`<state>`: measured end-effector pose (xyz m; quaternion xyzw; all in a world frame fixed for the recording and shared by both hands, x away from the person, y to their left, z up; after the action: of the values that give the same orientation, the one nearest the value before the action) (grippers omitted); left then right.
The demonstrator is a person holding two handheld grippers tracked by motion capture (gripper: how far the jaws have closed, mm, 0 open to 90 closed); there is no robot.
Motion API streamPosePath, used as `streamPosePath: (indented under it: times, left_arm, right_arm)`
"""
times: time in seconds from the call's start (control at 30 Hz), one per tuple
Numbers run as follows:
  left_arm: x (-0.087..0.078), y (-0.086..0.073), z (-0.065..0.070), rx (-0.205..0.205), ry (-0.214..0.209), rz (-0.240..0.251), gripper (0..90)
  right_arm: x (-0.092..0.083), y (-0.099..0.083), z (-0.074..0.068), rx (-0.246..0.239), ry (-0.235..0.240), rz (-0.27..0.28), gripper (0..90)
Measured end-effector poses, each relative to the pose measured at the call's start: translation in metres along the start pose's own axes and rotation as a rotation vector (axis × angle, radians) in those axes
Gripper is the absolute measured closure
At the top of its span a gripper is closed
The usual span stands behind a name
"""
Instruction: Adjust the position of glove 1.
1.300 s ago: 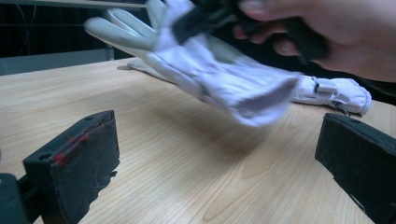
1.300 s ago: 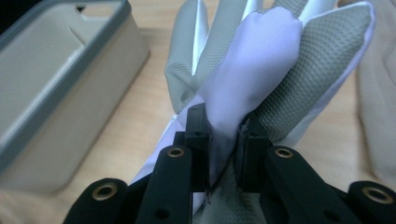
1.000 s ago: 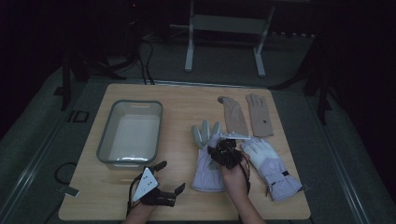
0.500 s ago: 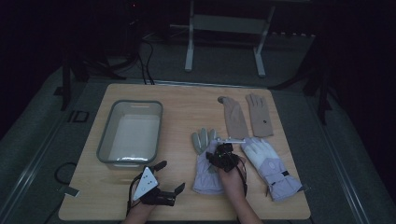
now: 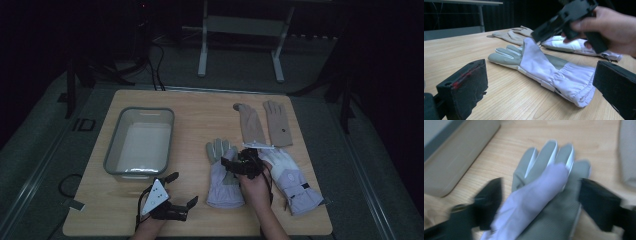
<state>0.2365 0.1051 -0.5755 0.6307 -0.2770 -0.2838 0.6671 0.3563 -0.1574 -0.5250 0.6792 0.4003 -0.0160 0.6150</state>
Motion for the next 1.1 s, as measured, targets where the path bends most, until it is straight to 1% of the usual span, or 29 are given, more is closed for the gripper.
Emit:
streamPosePath:
  times: [0.03, 0.13, 0.2, 0.27, 0.3, 0.33, 0.37, 0.4, 0.47, 0.5, 0.53, 0.57, 0.63, 0.67, 0.7, 0.73, 0.77, 0.83, 0.93, 1.03, 1.1]
  left_arm:
    - [0.000, 0.000, 0.000, -0.001, 0.000, -0.001, 0.2]
    - [0.000, 0.000, 0.000, -0.005, 0.000, -0.003, 0.2]
    - [0.000, 0.000, 0.000, -0.002, 0.001, -0.003, 0.2]
    - [0.000, -0.001, 0.000, -0.003, 0.000, -0.004, 0.2]
    - [0.000, -0.001, 0.000, -0.003, 0.000, -0.004, 0.2]
    - [0.001, -0.001, 0.000, -0.002, 0.000, -0.008, 0.2]
    - [0.001, -0.001, 0.000, -0.002, -0.001, -0.008, 0.2]
    - [0.001, -0.001, 0.001, -0.002, -0.002, -0.009, 0.2]
    - [0.001, -0.001, 0.001, 0.000, -0.003, -0.009, 0.2]
    - [0.001, -0.001, 0.001, 0.000, -0.003, -0.009, 0.2]
    - [0.001, -0.002, 0.001, 0.000, -0.003, -0.009, 0.2]
    - [0.001, -0.002, 0.001, 0.000, -0.003, -0.012, 0.2]
    - [0.001, -0.002, 0.000, -0.001, -0.003, -0.016, 0.2]
    - [0.001, -0.002, 0.000, -0.003, -0.002, -0.017, 0.2]
    - [0.001, -0.002, 0.000, -0.003, -0.002, -0.017, 0.2]
    - [0.002, -0.003, 0.000, -0.003, -0.003, -0.017, 0.2]
    - [0.002, -0.003, 0.000, -0.003, -0.003, -0.017, 0.2]
    - [0.002, -0.003, 0.001, -0.003, -0.003, -0.017, 0.2]
    - [0.002, -0.003, 0.001, -0.005, -0.004, -0.021, 0.2]
    - [0.003, -0.003, 0.001, 0.001, -0.006, -0.025, 0.2]
    - [0.003, -0.003, 0.001, 0.003, -0.005, -0.025, 0.2]
  right_arm:
    - [-0.002, 0.003, 0.001, 0.001, 0.003, 0.012, 14.7]
    - [-0.013, 0.014, 0.008, -0.021, 0.015, 0.012, 13.7]
    - [-0.021, 0.019, 0.013, -0.015, 0.030, 0.024, 13.8]
    - [-0.029, 0.024, 0.017, -0.036, 0.020, 0.035, 13.9]
    - [-0.029, 0.024, 0.017, -0.036, 0.020, 0.035, 13.9]
    - [-0.033, 0.027, 0.019, -0.045, 0.017, 0.038, 13.9]
    - [-0.039, 0.031, 0.022, -0.043, 0.035, 0.041, 14.0]
    - [-0.043, 0.033, 0.024, -0.047, 0.042, 0.044, 14.0]
    - [-0.049, 0.035, 0.028, -0.076, 0.041, 0.049, 14.2]
    - [-0.049, 0.035, 0.028, -0.076, 0.041, 0.049, 14.2]
    - [-0.057, 0.037, 0.032, -0.111, 0.034, 0.050, 13.9]
    - [-0.060, 0.037, 0.034, -0.124, 0.029, 0.054, 13.9]
    - [-0.067, 0.035, 0.038, -0.150, 0.044, 0.040, 13.5]
    - [-0.071, 0.035, 0.041, -0.159, 0.042, 0.040, 13.6]
    - [-0.074, 0.034, 0.045, -0.161, 0.043, 0.041, 13.5]
    - [-0.074, 0.034, 0.045, -0.161, 0.043, 0.041, 13.5]
    - [-0.081, 0.033, 0.054, -0.164, 0.049, 0.039, 13.5]
    - [-0.088, 0.032, 0.061, -0.173, 0.036, 0.036, 13.6]
    - [-0.097, 0.030, 0.073, -0.157, 0.019, 0.051, 14.4]
    - [-0.106, 0.027, 0.084, -0.166, 0.009, 0.057, 14.5]
    - [-0.108, 0.026, 0.087, -0.171, 0.009, 0.059, 14.4]
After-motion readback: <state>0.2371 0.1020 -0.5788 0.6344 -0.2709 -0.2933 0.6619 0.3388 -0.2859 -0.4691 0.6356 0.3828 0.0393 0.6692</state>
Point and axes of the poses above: each handheld gripper's, and its own axes: x roughly forward along the jaws, y roughly out of its top, z roughly to its right, the point moved 2 cm from there along x, roughly forward along the jaws, and after that the axes turned 8 degrees about z, right-handed, at the moved point
